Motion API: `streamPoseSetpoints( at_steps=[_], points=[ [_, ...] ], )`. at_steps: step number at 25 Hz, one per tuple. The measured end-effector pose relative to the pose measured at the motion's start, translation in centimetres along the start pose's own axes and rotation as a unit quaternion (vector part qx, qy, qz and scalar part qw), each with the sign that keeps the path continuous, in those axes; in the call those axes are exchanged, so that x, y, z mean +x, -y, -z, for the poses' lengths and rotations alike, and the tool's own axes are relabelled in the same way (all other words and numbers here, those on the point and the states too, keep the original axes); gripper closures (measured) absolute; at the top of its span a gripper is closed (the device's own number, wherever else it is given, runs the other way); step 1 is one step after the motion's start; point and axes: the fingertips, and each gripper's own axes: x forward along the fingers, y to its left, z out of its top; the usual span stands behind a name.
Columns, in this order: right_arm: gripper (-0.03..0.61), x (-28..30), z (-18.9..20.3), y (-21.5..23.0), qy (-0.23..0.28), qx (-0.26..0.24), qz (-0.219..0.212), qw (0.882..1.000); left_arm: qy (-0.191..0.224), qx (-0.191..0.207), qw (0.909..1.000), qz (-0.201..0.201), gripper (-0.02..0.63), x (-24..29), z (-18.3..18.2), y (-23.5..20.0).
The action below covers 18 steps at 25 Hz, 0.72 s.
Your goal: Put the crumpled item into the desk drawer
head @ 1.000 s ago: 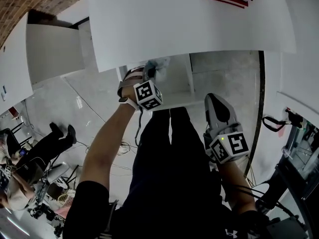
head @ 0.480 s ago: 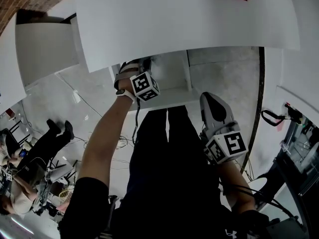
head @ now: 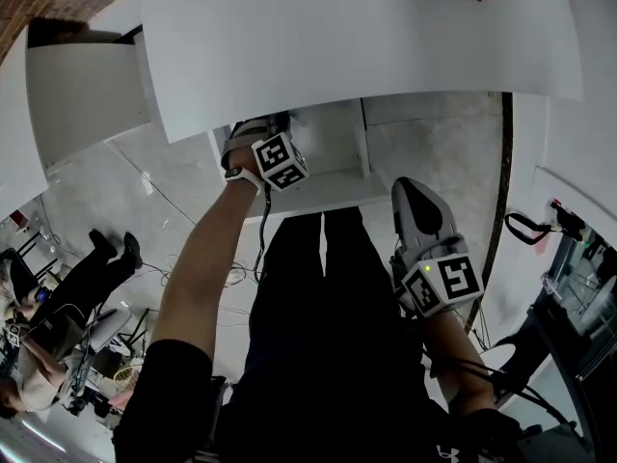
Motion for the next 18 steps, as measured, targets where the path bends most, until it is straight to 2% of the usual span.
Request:
streamPoseSetpoints(
  at_steps=[7, 12, 18],
  points=[
    [0.575, 0.0, 0.7, -0.1, -0.003, 0.0, -0.003, 1.0, -0.007, -0.008, 0.9998, 0.016, 0.576, 0.9, 0.4, 0.4],
    [0.575, -0.2, 0.4, -0.6, 0.001, -0.004, -0.009, 1.0, 0.013, -0.023, 0.9995, 0.017, 0.522, -0.4, -0.1, 0.6],
    [0.575, -0.4, -0.4, -1.7, 0.014, -0.017, -0.024, 0.999, 0.025, -0.037, 0.999, 0.005, 0.512, -2.7, 0.0, 0.9]
  ],
)
